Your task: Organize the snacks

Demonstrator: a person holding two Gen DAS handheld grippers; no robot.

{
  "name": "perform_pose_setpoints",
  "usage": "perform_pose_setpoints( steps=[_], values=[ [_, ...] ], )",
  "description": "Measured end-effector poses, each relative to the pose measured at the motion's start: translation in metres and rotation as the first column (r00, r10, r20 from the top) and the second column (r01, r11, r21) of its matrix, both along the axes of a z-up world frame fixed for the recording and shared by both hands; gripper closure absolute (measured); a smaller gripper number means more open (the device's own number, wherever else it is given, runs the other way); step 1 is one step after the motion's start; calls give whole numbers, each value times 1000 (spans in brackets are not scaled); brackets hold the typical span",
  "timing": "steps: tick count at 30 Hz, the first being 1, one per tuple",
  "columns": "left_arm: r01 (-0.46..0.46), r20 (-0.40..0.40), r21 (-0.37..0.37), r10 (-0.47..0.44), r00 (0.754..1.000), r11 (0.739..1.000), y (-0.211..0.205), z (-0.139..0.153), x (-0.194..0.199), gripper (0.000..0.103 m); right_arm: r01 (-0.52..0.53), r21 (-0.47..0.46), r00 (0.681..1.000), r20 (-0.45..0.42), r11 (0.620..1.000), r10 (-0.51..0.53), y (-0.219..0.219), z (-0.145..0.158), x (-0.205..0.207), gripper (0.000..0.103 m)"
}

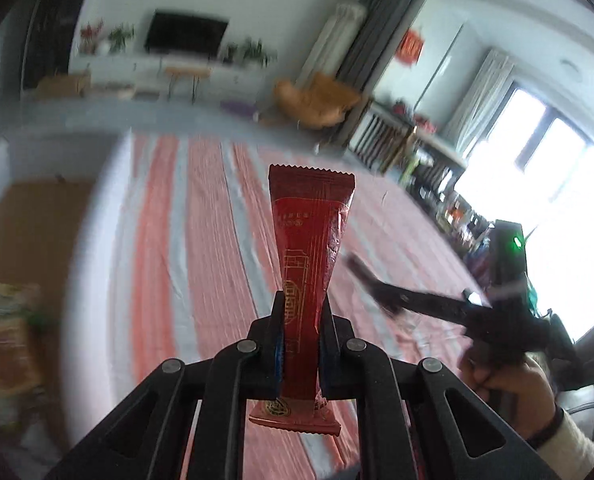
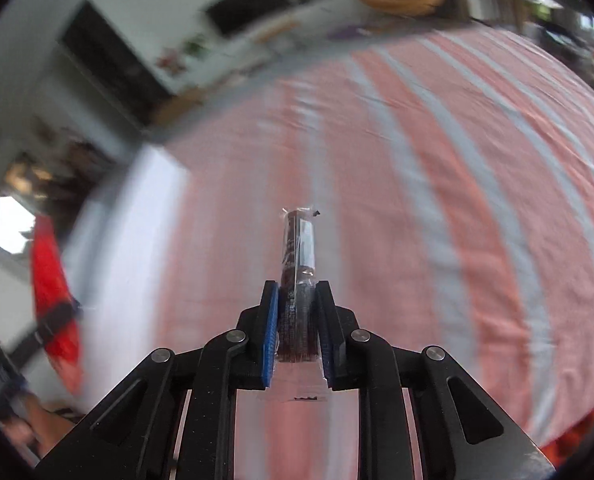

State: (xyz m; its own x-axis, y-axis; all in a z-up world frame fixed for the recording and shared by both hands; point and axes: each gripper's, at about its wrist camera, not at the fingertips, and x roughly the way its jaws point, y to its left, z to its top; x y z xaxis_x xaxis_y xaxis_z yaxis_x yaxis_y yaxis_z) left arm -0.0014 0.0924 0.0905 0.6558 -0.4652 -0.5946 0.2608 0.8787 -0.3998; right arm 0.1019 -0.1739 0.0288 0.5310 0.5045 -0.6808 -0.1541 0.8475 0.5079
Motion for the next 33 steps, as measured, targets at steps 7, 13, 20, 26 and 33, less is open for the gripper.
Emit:
perform_pose_setpoints(
  steps=[7, 13, 20, 26, 33],
  values=[
    [-324, 82, 68, 318, 945, 944, 122, 43, -49, 91, -289, 181, 956, 99, 940, 275, 146, 64, -9, 84],
    [-537, 48, 275, 547, 836, 797, 195, 1, -43, 61, -390, 107, 920, 82, 915, 383, 252, 35, -6, 56],
    [-621, 153, 365, 614, 775, 693, 191, -20, -37, 7, -385, -52, 915, 105, 921, 389, 243, 25, -18, 49],
    [-724, 320, 464, 666, 674, 510, 164, -8, -39, 0, -339, -232, 898, 209, 912, 387, 244, 52, -39, 31],
    [-649, 162, 545, 692, 703, 532, 167, -19, -46, 0, -325, -374, 910, 127, 868, 395, 264, 49, -52, 24]
  ],
)
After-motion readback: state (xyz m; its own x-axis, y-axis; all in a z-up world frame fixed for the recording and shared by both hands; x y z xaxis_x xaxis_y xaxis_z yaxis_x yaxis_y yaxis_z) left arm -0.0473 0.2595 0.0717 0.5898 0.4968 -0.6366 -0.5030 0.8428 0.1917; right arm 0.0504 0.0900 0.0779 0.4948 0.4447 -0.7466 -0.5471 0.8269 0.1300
